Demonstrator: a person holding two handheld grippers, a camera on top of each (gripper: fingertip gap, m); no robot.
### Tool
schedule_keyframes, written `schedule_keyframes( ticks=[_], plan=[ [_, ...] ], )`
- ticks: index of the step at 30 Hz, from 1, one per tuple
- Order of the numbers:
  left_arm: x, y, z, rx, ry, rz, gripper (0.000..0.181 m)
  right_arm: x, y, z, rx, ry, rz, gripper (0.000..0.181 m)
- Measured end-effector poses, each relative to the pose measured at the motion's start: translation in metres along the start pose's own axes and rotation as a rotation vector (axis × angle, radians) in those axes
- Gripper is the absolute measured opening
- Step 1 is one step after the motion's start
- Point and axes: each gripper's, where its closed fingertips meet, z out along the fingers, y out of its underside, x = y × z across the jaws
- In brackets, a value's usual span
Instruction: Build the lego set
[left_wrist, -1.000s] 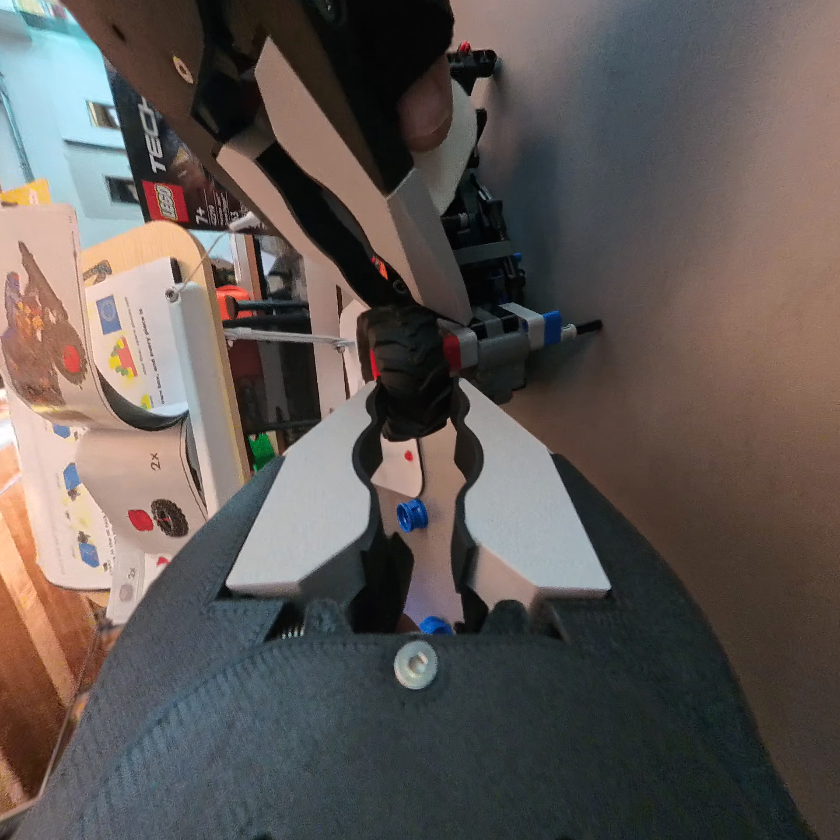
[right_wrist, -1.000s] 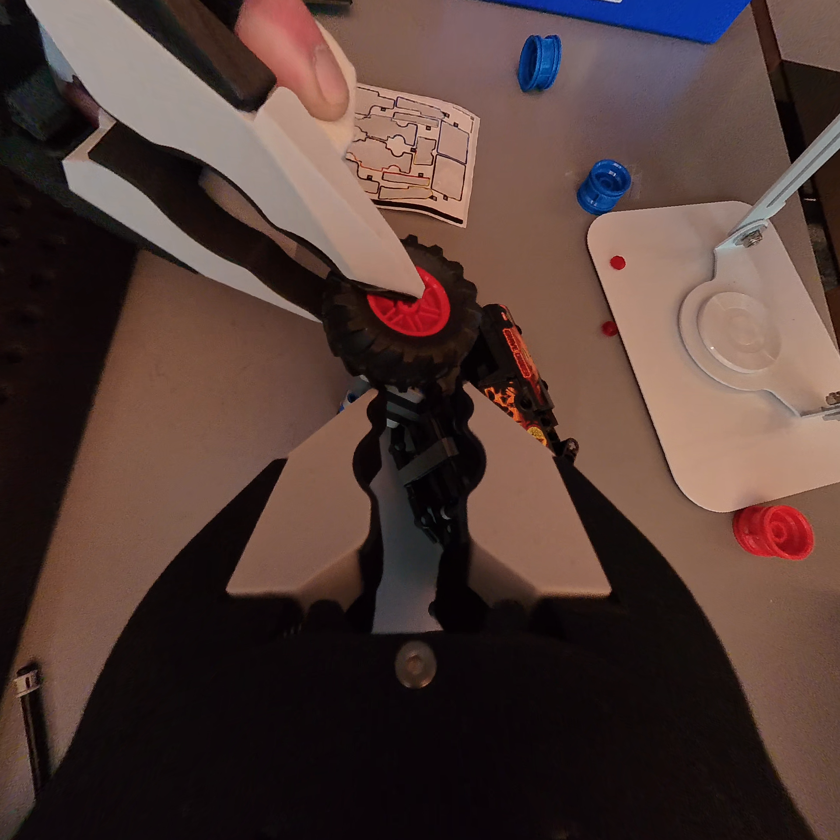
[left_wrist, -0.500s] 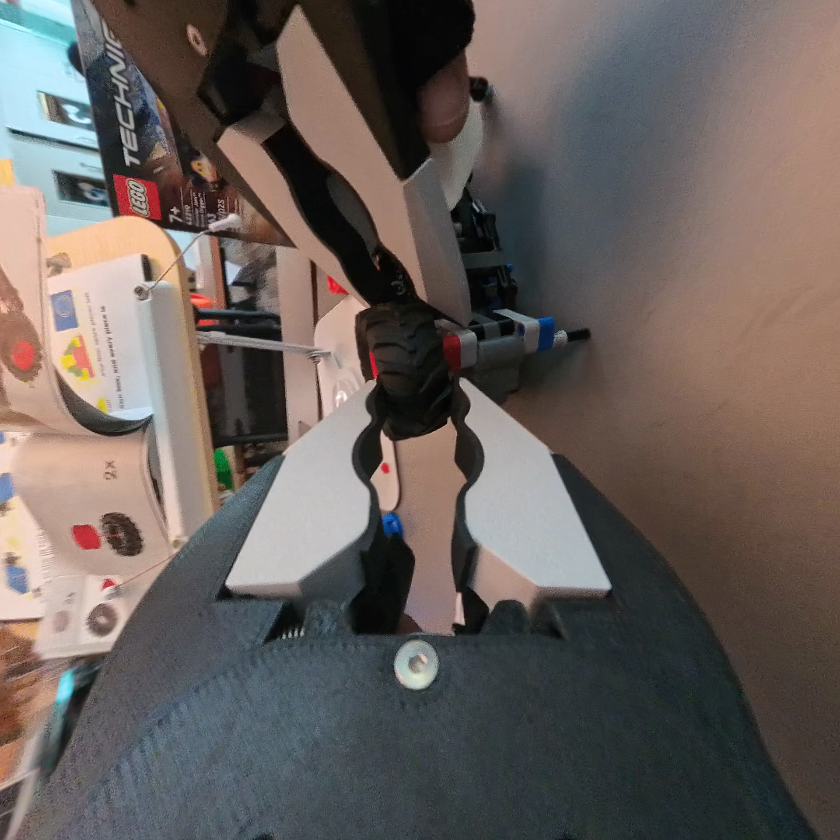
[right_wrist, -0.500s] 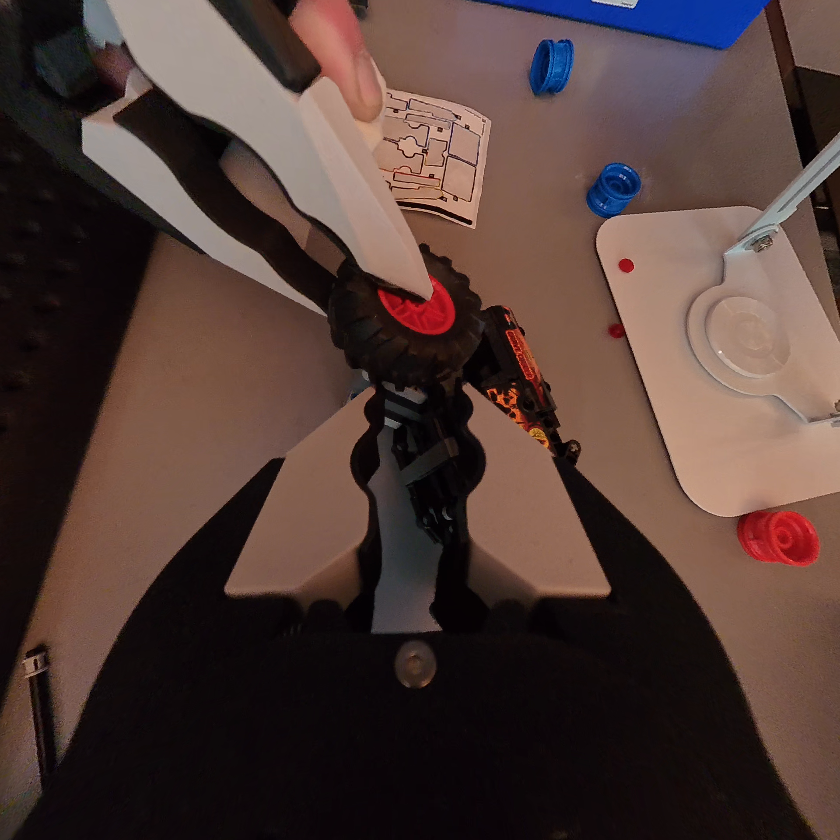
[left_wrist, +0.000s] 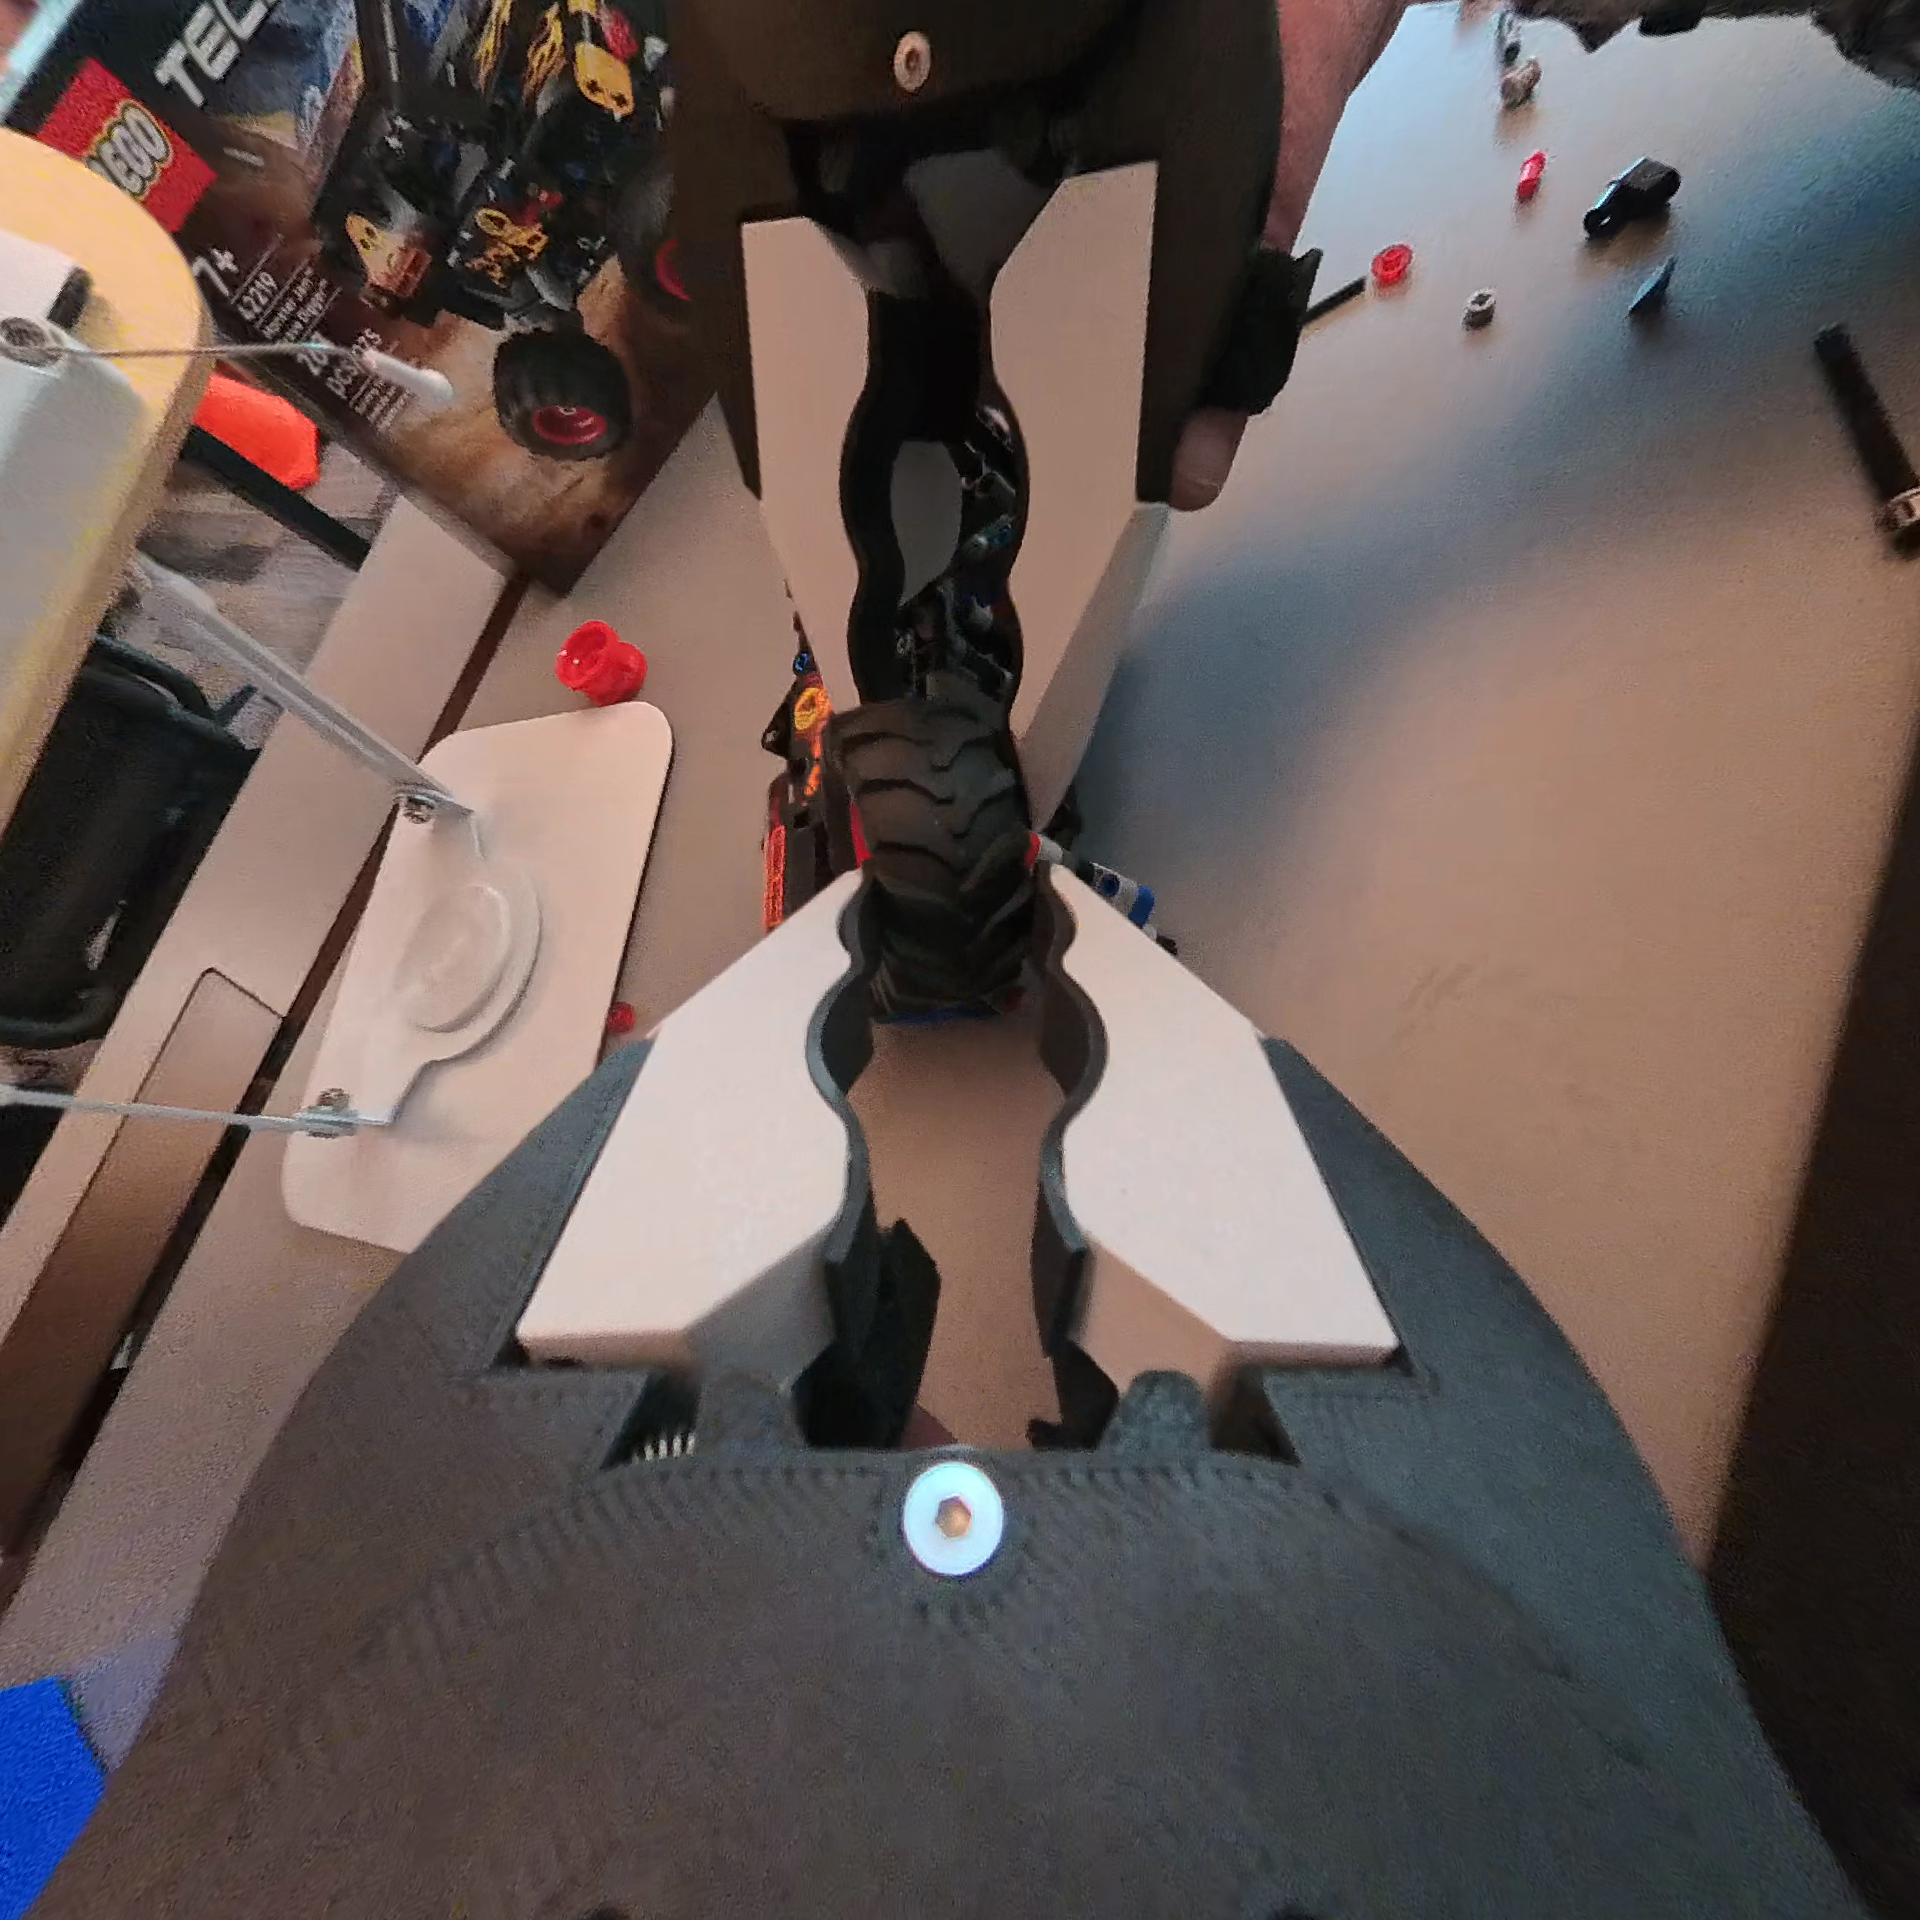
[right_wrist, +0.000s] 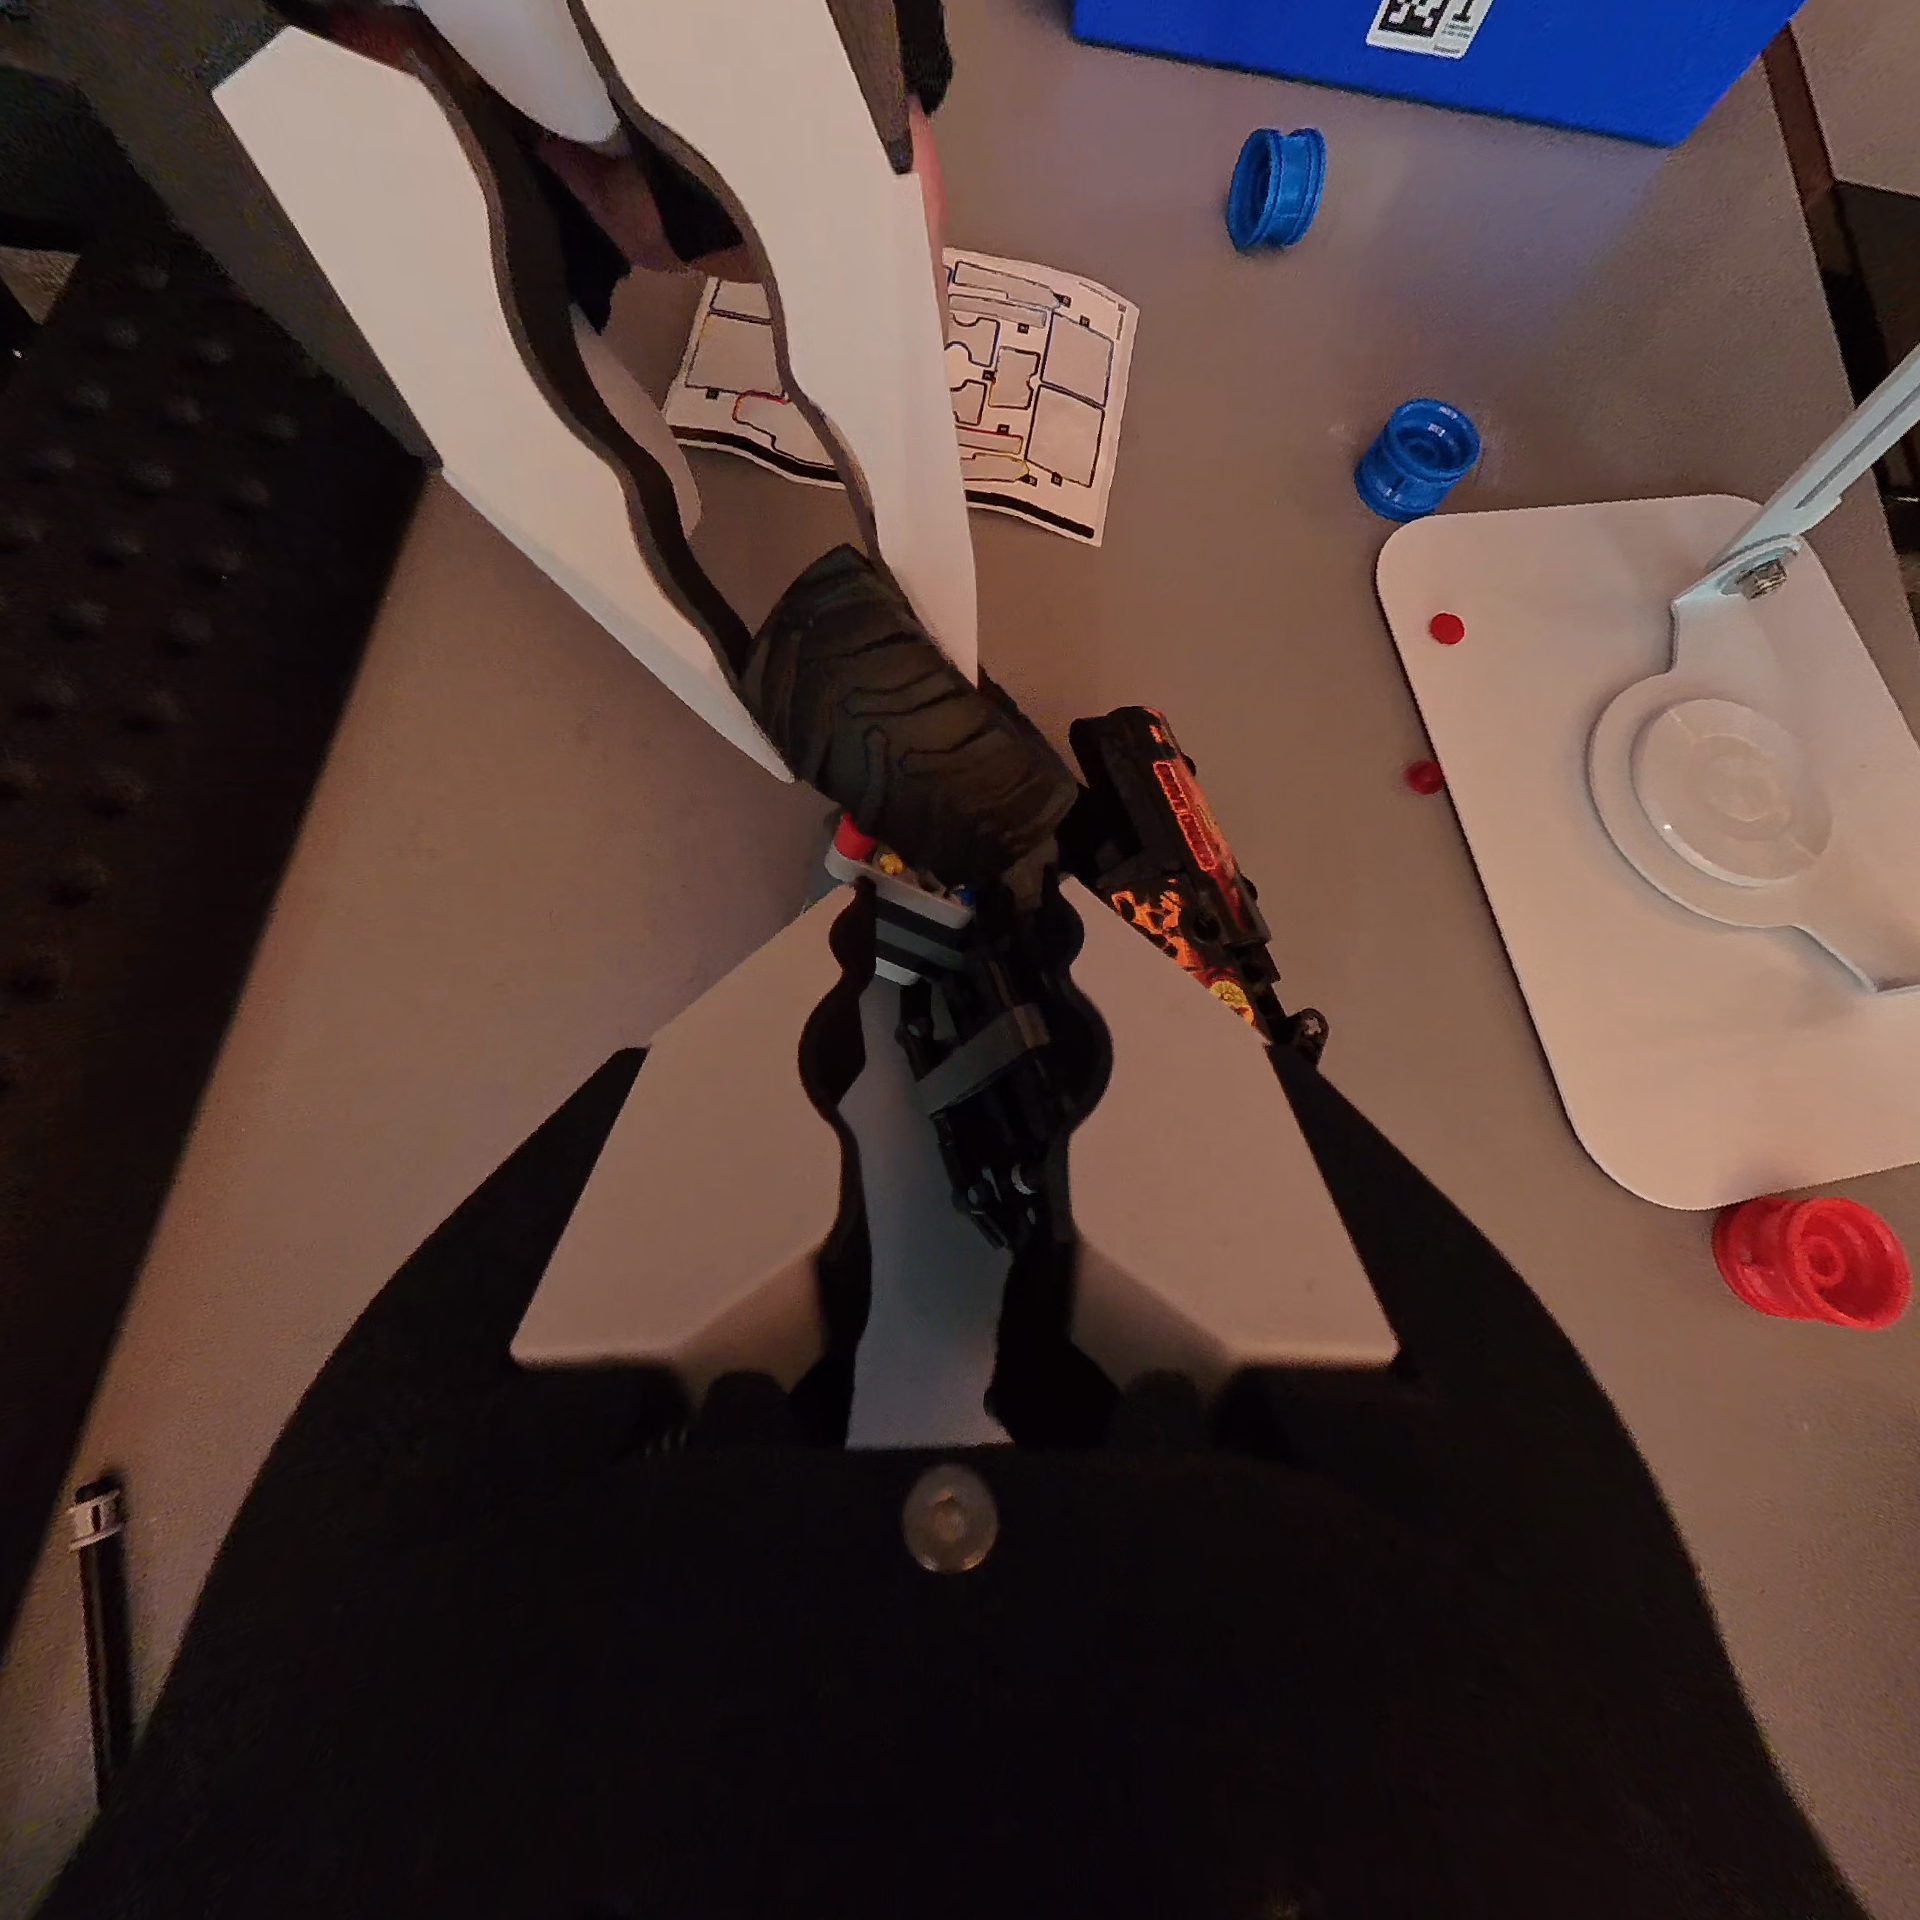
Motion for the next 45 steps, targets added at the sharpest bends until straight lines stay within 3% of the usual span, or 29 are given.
schedule_keyframes(
  ticks=[11, 14, 19, 23, 29, 35, 42, 45],
  plan=[
    [-0.001, -0.002, -0.002, 0.038, 0.014, -0.086, 0.027, 0.002, -0.001, -0.001, 0.019, -0.013, 0.013, 0.027],
    [-0.001, -0.001, -0.001, 0.013, -0.026, 0.005, 0.027, 0.002, -0.002, -0.001, 0.028, -0.020, 0.020, 0.026],
    [-0.001, 0.002, -0.001, -0.103, -0.188, 0.362, 0.027, 0.001, -0.001, -0.001, 0.033, -0.032, 0.025, 0.026],
    [0.000, 0.003, -0.002, -0.142, -0.260, 0.515, 0.027, 0.000, -0.001, 0.000, 0.030, -0.034, 0.016, 0.027],
    [0.003, 0.004, -0.006, -0.077, -0.282, 0.579, 0.027, -0.003, -0.003, -0.001, 0.060, -0.061, 0.010, 0.024],
    [0.006, 0.001, -0.006, -0.103, -0.333, 0.779, 0.027, -0.004, -0.003, -0.003, 0.109, -0.090, 0.008, 0.024],
    [0.010, 0.000, -0.004, -0.133, -0.301, 0.816, 0.027, -0.003, -0.002, -0.003, 0.144, -0.073, -0.037, 0.025],
    [0.010, 0.000, -0.003, -0.174, -0.302, 0.713, 0.027, -0.003, -0.001, -0.004, 0.143, -0.070, -0.041, 0.023]
  ],
)
